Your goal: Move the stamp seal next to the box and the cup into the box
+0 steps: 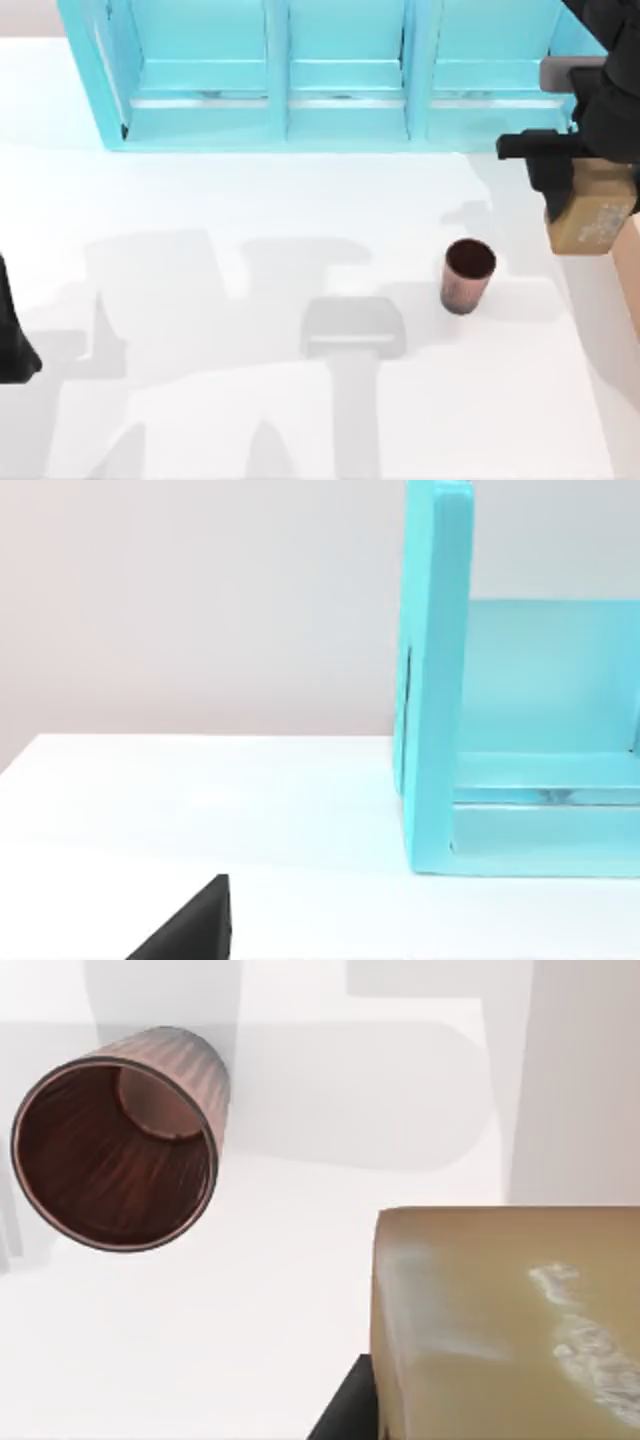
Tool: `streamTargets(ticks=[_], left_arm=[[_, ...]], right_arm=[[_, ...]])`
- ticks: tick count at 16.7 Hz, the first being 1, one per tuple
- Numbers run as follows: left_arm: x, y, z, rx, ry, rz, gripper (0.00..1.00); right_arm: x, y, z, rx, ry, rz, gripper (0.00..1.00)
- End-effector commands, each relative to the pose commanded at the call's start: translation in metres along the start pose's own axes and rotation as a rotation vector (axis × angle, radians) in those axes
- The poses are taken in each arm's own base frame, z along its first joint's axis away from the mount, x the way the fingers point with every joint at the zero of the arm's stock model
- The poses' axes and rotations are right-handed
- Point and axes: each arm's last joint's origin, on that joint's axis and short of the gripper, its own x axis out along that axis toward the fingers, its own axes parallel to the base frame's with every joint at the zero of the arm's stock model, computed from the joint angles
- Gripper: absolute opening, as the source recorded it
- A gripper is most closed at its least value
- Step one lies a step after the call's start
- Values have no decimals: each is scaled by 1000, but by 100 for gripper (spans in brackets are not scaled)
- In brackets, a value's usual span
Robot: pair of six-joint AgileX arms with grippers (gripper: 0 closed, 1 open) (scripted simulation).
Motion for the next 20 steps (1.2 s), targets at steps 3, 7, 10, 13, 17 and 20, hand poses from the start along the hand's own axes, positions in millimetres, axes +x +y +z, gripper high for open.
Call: streamTargets(ticks=[3,7,10,13,17,20], left_arm=[[0,0,0,0,0,0,100],[0,0,0,0,0,0,100],[0,0,0,0,0,0,100],[0,0,0,0,0,0,100],[0,0,0,0,0,0,100],[0,0,0,0,0,0,100]], right_arm=[[1,2,1,-1,1,-1,0],[16,1,2,2,-11,1,0],[44,1,2,1,-9,3,0],[64,0,-1,0,0,0,0],[65,0,-1,0,0,0,0],[65,0,-1,0,0,0,23]])
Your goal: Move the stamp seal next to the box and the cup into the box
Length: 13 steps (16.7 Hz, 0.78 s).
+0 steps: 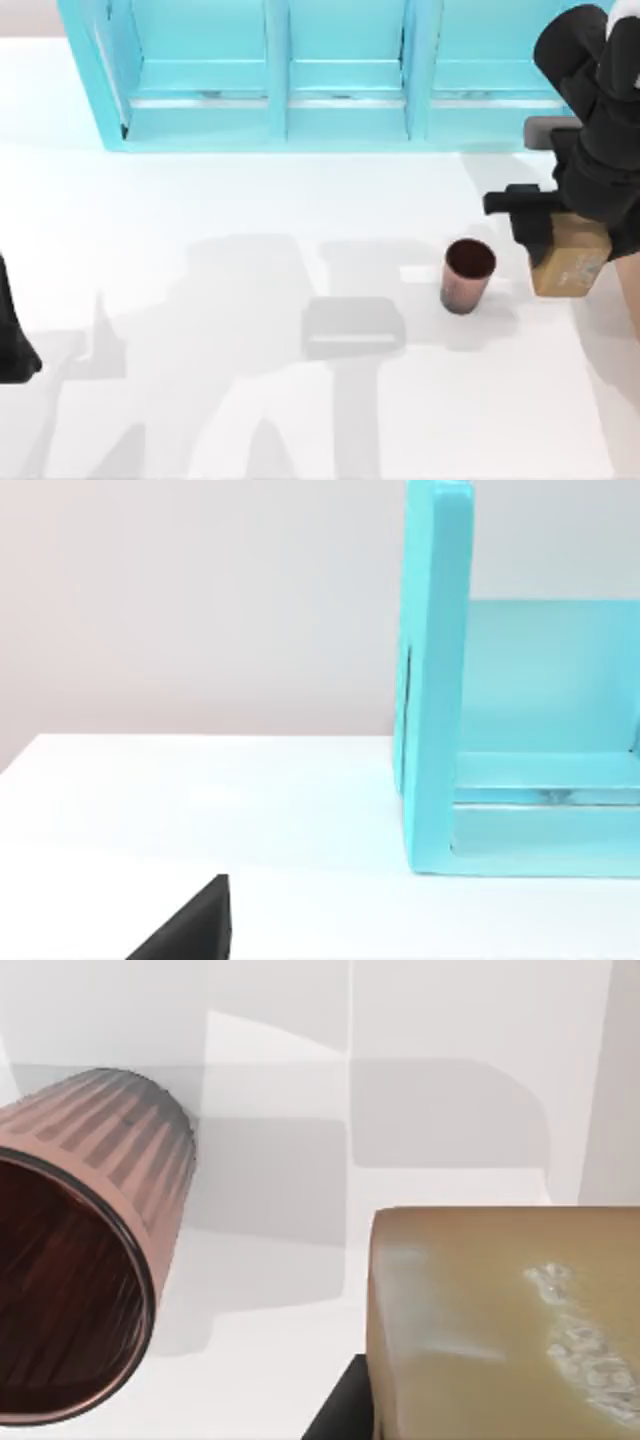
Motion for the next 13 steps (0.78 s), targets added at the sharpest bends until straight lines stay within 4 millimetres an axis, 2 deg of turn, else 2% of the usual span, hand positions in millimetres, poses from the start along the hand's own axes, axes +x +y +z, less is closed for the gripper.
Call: streamTargets(ticks=[10,13], left_arm=[[0,0,0,0,0,0,100],[0,0,0,0,0,0,100]], right_arm=[[0,0,0,0,0,0,98],[0,0,0,0,0,0,100]])
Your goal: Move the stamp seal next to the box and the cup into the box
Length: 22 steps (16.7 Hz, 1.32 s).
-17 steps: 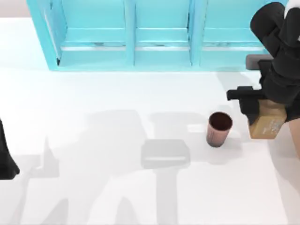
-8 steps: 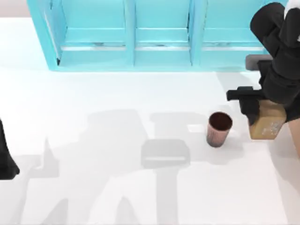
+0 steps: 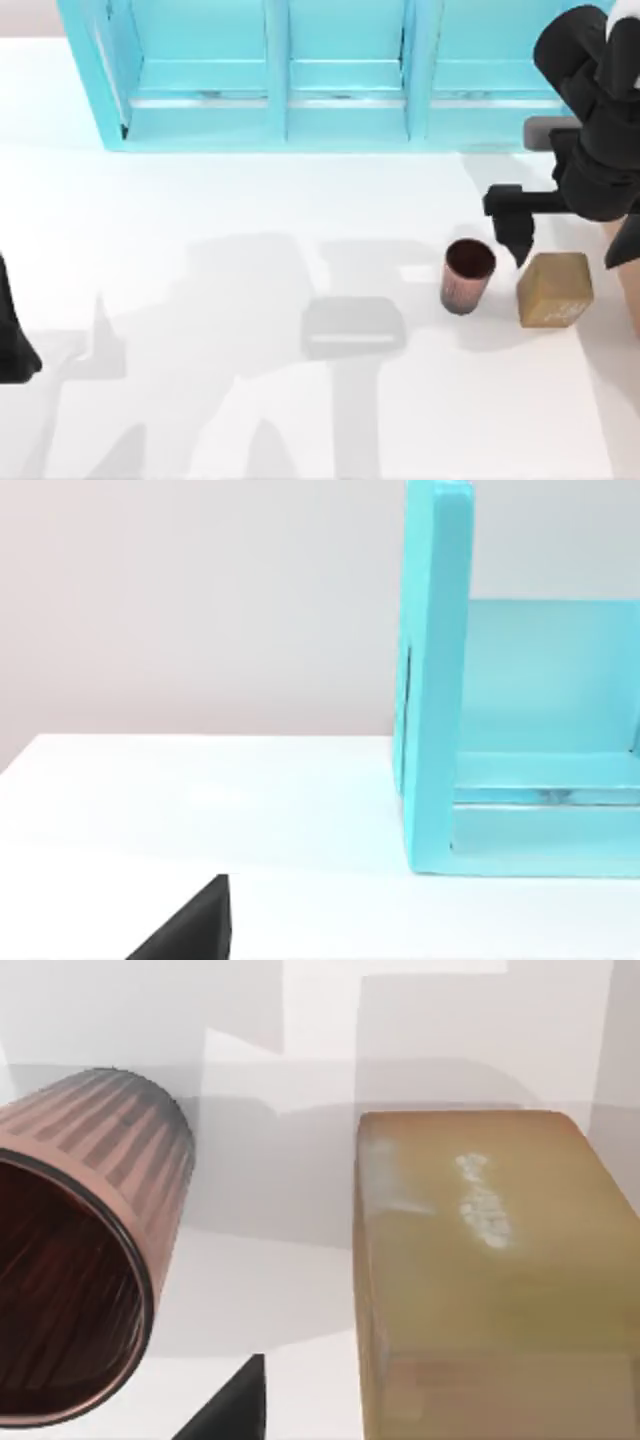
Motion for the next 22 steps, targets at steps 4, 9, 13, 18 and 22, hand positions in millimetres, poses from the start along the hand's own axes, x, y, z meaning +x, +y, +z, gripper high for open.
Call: streamTargets(ticks=[4,9,13,18,22], left_arm=[[0,0,0,0,0,0,100],[0,0,0,0,0,0,100],[0,0,0,0,0,0,100],[0,0,0,0,0,0,100],[0,0,0,0,0,0,100]], right_arm=[[0,0,0,0,0,0,100],[-10,1,2,-1,-3,0,100],[-53,2,6,4,-11,3,100],[-98,0,1,0,1,0,100],[-98,1,1,-2,3,-1,100]])
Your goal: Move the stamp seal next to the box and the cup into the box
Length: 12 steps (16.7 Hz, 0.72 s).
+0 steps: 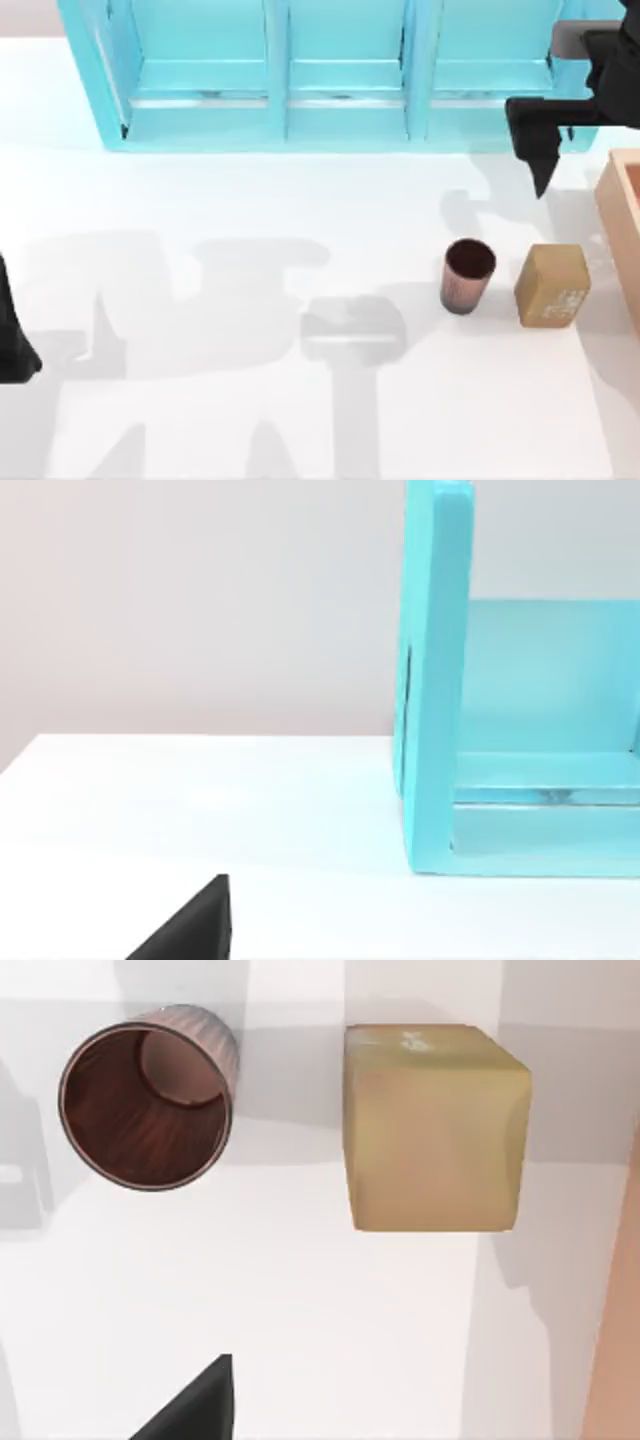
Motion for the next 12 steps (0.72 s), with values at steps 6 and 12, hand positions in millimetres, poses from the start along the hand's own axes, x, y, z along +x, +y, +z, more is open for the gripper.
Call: streamTargets(ticks=[6,12], left_arm=[[0,0,0,0,0,0,100],[0,0,0,0,0,0,100]], right_arm=[[35,32,8,-5,8,-5,100],[59,56,11,0,-1,2,100]])
